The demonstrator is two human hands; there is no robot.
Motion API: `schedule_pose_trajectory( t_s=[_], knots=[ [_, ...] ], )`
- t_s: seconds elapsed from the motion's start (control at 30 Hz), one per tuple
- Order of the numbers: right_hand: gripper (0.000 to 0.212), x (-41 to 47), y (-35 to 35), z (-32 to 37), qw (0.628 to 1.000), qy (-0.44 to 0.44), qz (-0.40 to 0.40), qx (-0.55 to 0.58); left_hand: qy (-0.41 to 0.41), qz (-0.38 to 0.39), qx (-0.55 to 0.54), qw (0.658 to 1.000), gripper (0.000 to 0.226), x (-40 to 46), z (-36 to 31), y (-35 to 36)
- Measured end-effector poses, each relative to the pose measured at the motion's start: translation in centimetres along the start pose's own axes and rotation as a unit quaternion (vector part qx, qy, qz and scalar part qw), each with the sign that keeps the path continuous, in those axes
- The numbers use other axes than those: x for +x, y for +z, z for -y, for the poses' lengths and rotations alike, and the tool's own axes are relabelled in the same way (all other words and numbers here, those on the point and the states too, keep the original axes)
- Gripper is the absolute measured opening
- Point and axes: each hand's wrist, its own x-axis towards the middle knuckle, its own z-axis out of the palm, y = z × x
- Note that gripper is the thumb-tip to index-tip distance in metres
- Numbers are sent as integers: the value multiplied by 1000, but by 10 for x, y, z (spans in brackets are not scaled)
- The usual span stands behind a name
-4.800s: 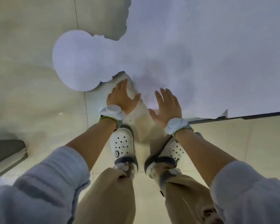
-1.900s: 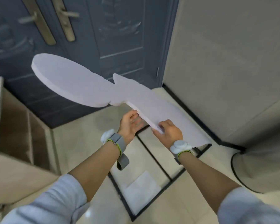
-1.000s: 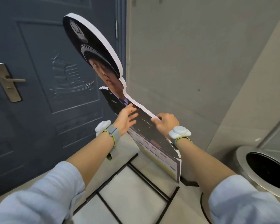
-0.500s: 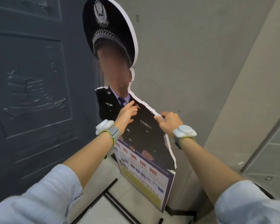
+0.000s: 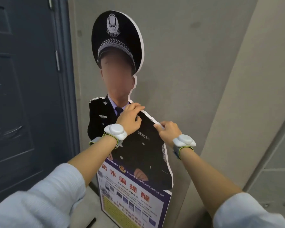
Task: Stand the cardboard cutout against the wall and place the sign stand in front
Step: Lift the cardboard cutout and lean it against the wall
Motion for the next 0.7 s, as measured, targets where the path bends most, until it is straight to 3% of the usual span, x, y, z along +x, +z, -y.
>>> schedule_pose_trajectory(
  t_s=[0.13, 0.23, 0.33, 0.5, 0.7],
  knots=[
    [44, 31, -4, -22, 1000, -9, -6, -10, 17, 30, 62, 998, 50, 32, 0, 30],
    [24, 51, -4, -38, 999, -39, -31, -13, 30, 50, 85, 995, 53, 54, 1, 43],
    [30, 67, 0, -55, 993, -77, -84, -26, 32, 66, 93, 993, 58, 72, -1, 61],
    [17, 84, 7, -69, 961, -164, -196, -111, 41, 64, 97, 992, 64, 94, 0, 84],
    [25, 106, 9, -83, 942, -189, -213, -175, 38, 80, 101, 991, 67, 117, 1, 106]
  ],
)
